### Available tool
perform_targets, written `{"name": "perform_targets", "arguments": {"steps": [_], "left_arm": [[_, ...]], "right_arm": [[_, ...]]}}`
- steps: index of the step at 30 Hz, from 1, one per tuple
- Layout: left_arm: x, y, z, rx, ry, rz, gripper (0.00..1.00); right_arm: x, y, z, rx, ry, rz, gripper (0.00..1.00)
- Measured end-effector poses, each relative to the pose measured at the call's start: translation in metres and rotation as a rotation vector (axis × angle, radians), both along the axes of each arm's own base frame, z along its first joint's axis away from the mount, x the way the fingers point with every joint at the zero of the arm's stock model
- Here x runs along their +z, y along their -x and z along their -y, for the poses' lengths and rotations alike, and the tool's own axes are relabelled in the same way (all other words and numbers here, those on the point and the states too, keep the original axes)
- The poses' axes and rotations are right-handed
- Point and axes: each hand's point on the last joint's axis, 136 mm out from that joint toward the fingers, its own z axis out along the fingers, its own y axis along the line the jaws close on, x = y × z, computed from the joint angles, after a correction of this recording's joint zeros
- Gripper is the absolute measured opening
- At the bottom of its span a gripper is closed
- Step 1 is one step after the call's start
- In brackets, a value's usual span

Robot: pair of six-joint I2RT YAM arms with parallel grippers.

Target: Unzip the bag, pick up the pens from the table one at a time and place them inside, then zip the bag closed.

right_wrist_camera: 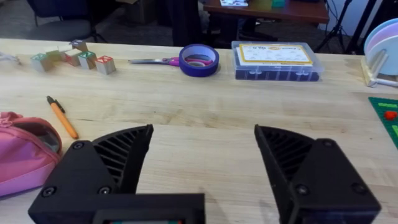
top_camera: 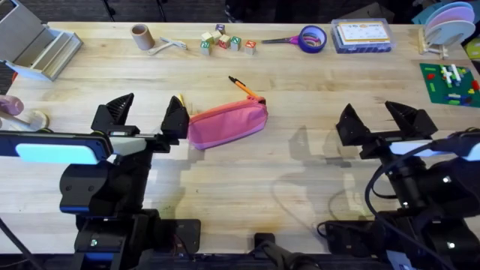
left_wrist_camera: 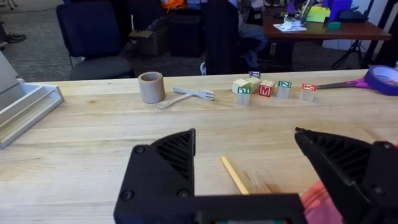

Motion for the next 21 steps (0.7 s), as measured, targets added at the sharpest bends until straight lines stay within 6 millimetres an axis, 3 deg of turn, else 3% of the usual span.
{"name": "perform_targets", "arguments": {"steps": [16,21], "left_arm": [[0.000,0.000,0.000,0.000,-0.006,0.000,0.994],[0.010,0.003,0.000,0.000,-0.018,0.000,0.994]], "right_arm": [[0.006,0.000,-0.001,0.007,0.000,0.027,0.998],[0.007,0.000,-0.002,0.011,-0.001,0.021,0.998]]}}
